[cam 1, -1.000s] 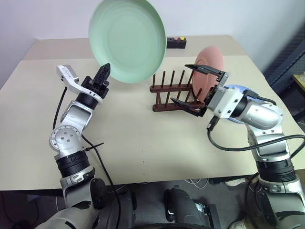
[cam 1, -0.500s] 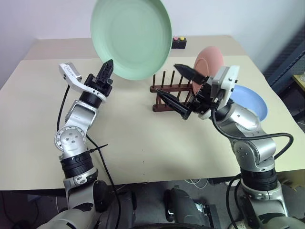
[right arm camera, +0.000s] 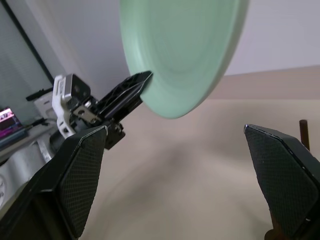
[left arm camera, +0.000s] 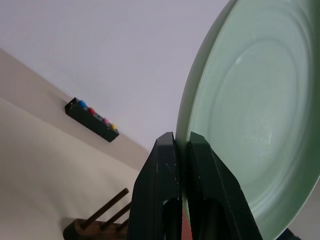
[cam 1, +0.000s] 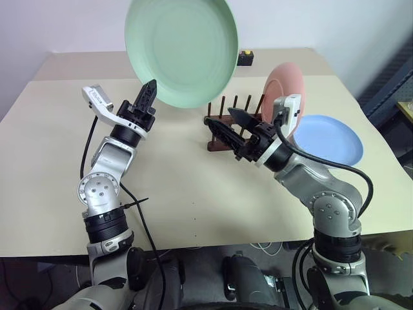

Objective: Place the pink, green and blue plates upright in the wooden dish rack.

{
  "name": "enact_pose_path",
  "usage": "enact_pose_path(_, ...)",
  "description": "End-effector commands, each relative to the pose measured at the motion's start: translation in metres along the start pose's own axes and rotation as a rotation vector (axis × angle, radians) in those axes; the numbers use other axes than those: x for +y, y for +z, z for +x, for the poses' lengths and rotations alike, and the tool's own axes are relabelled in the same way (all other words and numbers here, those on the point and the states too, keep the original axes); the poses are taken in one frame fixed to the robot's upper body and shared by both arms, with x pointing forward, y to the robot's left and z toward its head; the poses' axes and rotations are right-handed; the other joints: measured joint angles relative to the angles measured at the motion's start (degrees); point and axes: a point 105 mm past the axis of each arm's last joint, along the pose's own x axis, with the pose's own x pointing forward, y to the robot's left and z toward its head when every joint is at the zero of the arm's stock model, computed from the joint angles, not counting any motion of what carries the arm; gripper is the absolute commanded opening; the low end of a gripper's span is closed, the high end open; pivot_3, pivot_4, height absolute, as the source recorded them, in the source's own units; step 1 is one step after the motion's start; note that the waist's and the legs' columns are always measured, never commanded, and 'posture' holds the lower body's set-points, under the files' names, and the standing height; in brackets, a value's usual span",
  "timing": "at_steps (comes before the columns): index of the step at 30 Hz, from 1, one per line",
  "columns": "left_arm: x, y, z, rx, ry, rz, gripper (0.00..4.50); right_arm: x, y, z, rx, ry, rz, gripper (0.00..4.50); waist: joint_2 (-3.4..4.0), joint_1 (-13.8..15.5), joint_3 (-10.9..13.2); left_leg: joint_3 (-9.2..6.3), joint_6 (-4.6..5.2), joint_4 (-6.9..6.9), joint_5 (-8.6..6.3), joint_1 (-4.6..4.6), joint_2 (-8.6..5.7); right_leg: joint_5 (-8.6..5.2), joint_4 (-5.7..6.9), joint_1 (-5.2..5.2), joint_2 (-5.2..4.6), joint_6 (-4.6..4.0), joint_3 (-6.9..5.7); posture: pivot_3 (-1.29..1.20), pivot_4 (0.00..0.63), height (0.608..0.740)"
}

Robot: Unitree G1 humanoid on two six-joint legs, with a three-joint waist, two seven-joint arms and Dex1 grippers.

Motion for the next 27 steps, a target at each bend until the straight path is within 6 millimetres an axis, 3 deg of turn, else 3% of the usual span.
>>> enact_pose_path(1, -0.018, 0.008, 0.003, -0.029, -0.061, 0.025, 0.07, 0.019, 0.024, -0.003, -0.103, 0.068, -0.195, 4.50, 0.00, 0.0, 0.0, 0.00, 0.00, 0.00, 0.00, 0.00, 0.00, 0.00, -0.01, 0.00, 0.00, 0.00, 0.00, 0.00, 0.150, 0.740)
enact_pose_path(3, -0.017, 0.008, 0.004, -0.029, -0.055, 0.032, 0.07, 0.029, 0.029, -0.008, -0.136, 0.108, -0.463, 4.50, 0.00, 0.0, 0.0, -0.01, 0.01, -0.02, 0.00, -0.02, -0.01, 0.00, -0.05, 0.00, 0.00, 0.00, 0.00, 0.00, 0.150, 0.740)
enact_pose_path(5, -0.015, 0.006, 0.007, -0.017, -0.033, 0.067, 0.07, 0.032, 0.019, -0.011, -0.097, 0.128, -0.942, 4.50, 0.01, 0.1, 0.0, -0.02, 0.01, -0.06, -0.01, -0.04, -0.03, 0.00, -0.14, 0.01, 0.01, 0.01, -0.01, 0.00, 0.150, 0.740)
enact_pose_path(7, -0.015, 0.005, 0.010, -0.009, -0.020, 0.087, 0.07, 0.027, 0.015, -0.008, -0.064, 0.142, -1.266, 4.50, 0.00, -0.1, 0.0, -0.02, 0.02, -0.09, -0.01, -0.04, -0.06, 0.03, -0.29, 0.04, 0.01, 0.07, -0.01, 0.00, 0.150, 0.740)
enact_pose_path(10, -0.015, 0.002, 0.013, -0.001, 0.001, 0.113, 0.07, 0.016, 0.025, -0.001, -0.063, 0.122, -1.543, 4.50, -0.01, -0.2, 0.0, -0.01, -0.01, -0.09, 0.00, -0.02, -0.05, 0.04, -0.32, 0.04, 0.04, 0.09, 0.02, 0.00, 0.150, 0.740)
enact_pose_path(12, -0.016, 0.002, 0.014, 0.000, 0.000, 0.118, 0.07, 0.011, 0.021, 0.002, -0.016, 0.159, -1.692, 4.50, -0.01, 0.0, 0.0, -0.01, -0.04, -0.08, 0.02, -0.02, -0.04, 0.05, -0.33, 0.05, 0.04, 0.08, 0.02, 0.00, 0.150, 0.740)
enact_pose_path(17, -0.019, -0.002, 0.016, 0.004, -0.004, 0.121, 0.07, 0.009, 0.006, 0.008, 0.061, 0.273, -1.966, 4.50, -0.01, 0.0, 0.0, 0.03, -0.27, -0.14, 0.16, -0.03, -0.04, 0.05, -0.49, 0.08, 0.02, 0.08, 0.02, 0.00, 0.150, 0.740)
enact_pose_path(27, -0.023, -0.004, 0.015, -0.005, 0.004, 0.162, 0.07, -0.009, -0.004, 0.019, 0.250, 0.207, -2.008, 4.50, -0.01, 0.0, 0.0, 0.02, -0.28, -0.14, 0.16, -0.03, -0.04, 0.05, -0.50, 0.11, 0.00, 0.08, 0.01, 0.00, 0.150, 0.740)
